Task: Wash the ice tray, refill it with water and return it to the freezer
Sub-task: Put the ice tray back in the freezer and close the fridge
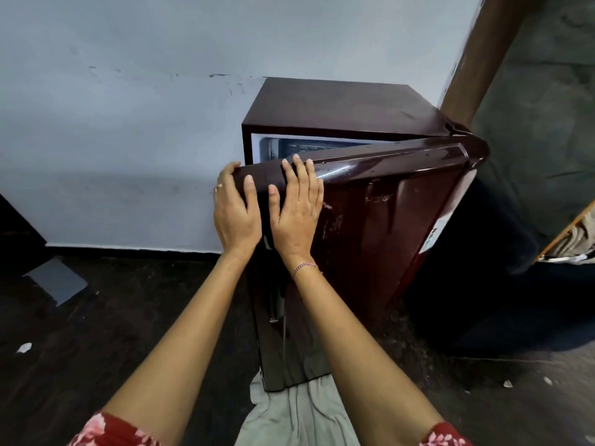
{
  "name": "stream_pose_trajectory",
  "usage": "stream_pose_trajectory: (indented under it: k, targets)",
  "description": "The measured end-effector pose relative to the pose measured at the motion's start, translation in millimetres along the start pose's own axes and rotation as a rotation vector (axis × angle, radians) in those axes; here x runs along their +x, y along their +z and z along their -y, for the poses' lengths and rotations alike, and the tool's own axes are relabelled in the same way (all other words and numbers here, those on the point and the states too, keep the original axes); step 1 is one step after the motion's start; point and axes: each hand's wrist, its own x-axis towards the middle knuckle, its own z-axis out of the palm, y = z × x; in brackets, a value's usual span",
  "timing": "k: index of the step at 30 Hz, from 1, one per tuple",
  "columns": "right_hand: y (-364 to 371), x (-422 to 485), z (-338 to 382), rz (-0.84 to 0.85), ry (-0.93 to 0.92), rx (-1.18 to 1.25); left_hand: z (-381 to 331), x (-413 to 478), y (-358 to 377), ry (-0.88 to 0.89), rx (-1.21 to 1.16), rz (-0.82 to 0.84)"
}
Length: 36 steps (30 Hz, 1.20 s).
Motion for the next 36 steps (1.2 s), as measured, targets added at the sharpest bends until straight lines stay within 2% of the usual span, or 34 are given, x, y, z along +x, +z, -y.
stream_pose_trajectory:
  k: [3,6,10,13,17,22,26,36]
  targets:
    - [22,-5,-9,0.033,-0.011,0.099,29,-11,14,0.022,0.02,0.121]
    - [44,-24,-25,0.102,-0.008,0.162,59,-21,25,-0.128,0.077,0.188]
    - [73,-55,-33,0.349,0.22,0.273,76,-11,38,-0.264,0.094,0.065]
    - [94,-64,-49,0.538,0.442,0.372,87,-2,48,-0.393,-0.067,0.202]
    - [113,-36,-75,0.654,0.451,0.359,106,15,54,-0.325,-0.096,0.303]
    - [121,-45,-92,0.754,0.488,0.434,121,36,49,-0.272,-0.306,0.518]
    - [129,-51,-104,0.735,0.537,0.459,137,44,53,-0.273,-0.368,0.749]
    - [137,-55,-110,0.778,0.39,0.359,154,48,57,-0.257,-0.407,0.822]
